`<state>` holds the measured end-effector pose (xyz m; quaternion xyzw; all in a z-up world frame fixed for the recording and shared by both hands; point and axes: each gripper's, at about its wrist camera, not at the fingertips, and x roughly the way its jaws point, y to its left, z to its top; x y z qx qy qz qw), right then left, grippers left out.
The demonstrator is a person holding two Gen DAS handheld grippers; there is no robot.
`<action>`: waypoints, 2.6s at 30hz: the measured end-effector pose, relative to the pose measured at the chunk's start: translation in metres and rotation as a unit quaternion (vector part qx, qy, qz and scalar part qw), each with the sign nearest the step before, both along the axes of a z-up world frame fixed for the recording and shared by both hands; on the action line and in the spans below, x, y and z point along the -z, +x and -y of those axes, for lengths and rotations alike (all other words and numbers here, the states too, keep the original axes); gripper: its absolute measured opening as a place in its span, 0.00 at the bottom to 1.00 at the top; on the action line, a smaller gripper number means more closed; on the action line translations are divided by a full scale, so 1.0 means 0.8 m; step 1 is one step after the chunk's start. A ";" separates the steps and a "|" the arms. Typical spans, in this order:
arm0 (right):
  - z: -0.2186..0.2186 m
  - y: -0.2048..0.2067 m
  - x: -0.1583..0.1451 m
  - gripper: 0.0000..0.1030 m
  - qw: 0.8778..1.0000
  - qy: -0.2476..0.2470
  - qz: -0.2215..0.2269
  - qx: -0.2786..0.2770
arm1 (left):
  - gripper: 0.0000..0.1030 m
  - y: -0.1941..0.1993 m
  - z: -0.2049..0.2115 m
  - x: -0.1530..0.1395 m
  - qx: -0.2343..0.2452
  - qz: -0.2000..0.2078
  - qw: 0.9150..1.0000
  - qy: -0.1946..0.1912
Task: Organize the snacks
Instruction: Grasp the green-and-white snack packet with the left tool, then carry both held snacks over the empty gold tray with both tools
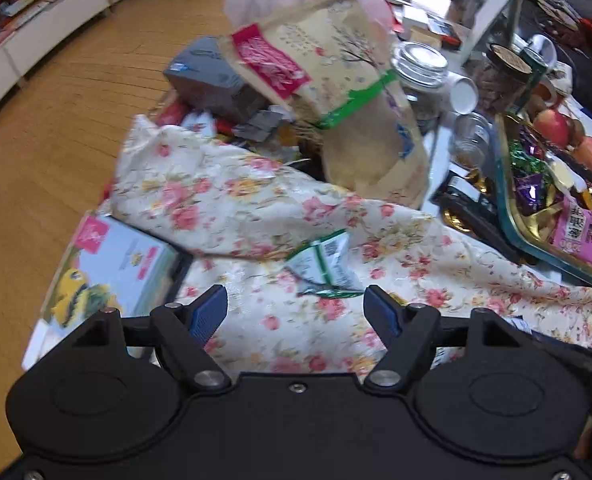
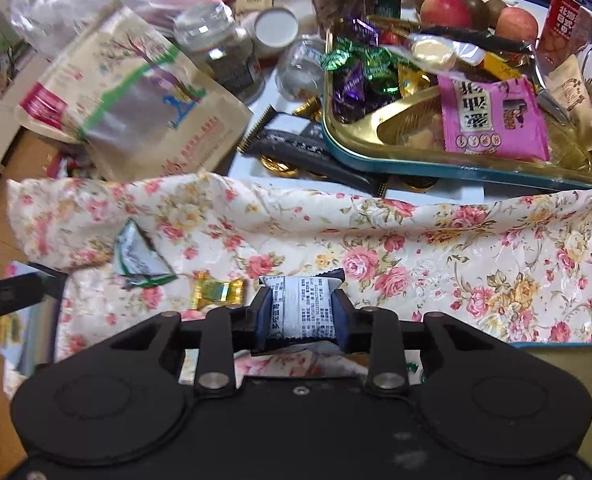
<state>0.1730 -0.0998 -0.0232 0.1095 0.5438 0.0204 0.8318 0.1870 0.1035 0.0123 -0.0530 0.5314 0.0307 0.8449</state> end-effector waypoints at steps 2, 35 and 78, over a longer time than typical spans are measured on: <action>0.003 -0.011 -0.016 0.33 1.000 0.013 0.009 0.002 | 0.73 0.014 0.010 0.010 0.025 -0.004 1.000 0.005; 0.021 -0.057 -0.064 0.33 0.999 0.015 0.045 0.000 | 0.46 0.065 0.030 0.104 0.027 -0.016 0.999 0.034; 0.052 -0.079 -0.095 0.33 0.997 0.030 0.069 0.030 | 0.48 0.052 0.031 0.107 0.034 -0.030 0.999 0.015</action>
